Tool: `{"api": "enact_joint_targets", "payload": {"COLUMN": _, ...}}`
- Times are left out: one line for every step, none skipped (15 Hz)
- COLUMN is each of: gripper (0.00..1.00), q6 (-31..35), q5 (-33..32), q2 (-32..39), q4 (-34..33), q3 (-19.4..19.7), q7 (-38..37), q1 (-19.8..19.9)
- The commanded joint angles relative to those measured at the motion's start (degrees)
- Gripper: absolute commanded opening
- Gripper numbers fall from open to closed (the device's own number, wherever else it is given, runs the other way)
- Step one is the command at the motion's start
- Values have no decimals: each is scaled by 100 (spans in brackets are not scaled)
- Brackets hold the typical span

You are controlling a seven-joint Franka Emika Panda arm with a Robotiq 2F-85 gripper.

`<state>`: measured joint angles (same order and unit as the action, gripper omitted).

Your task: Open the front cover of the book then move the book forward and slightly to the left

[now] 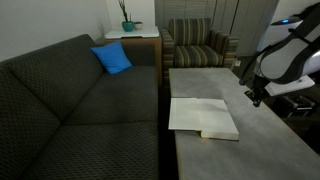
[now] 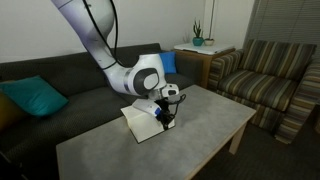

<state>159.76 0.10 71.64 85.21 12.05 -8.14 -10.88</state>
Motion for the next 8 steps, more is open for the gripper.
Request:
{"api": "enact_joint_targets", "payload": {"gripper": 0, "q6": -72, "q5": -546, "q2": -755, "q4": 948, "q3": 53, "q7": 273, "q1": -164}}
{"api": "enact_joint_targets", "payload": {"gripper": 0, "q6": -69, "q5": -683, "q2": -885, "q4": 1118, "q3": 61, "q7": 300, "q1": -204}}
{"api": "enact_joint_targets", "payload": {"gripper": 0, "q6": -40, "q5": -809, "q2": -992, "q4": 1264, "q3": 54, "q7": 341, "q1": -222}}
{"api": "enact_joint_targets", "payload": {"gripper": 10, "q6": -23, "q5": -938, "q2": -1087, "q4": 1396, "q3": 54, "q7": 392, "q1": -247}}
{"api": "enact_joint_targets", "payload": {"gripper": 25, "q6": 20, "q5": -1058, "q2": -1176, "q4": 1528, "q3": 65, "q7": 422, "q1": -274}}
{"api": "enact_joint_targets", "payload": {"gripper": 33, "q6": 62, "q5": -1199, "q2": -1241, "q4": 1638, "q3": 89, "q7": 470, "q1": -311}}
{"api": "enact_joint_targets", "payload": {"gripper": 41, "q6": 65, "q5": -1308, "q2": -1322, "q4": 1754, "q3": 98, "q7": 492, "q1": -340}}
{"api": "enact_joint_targets", "payload": {"gripper": 47, "q6": 74, "q5": -1421, "q2": -1397, "q4": 1857, "q3": 100, "q7": 531, "q1": -358}}
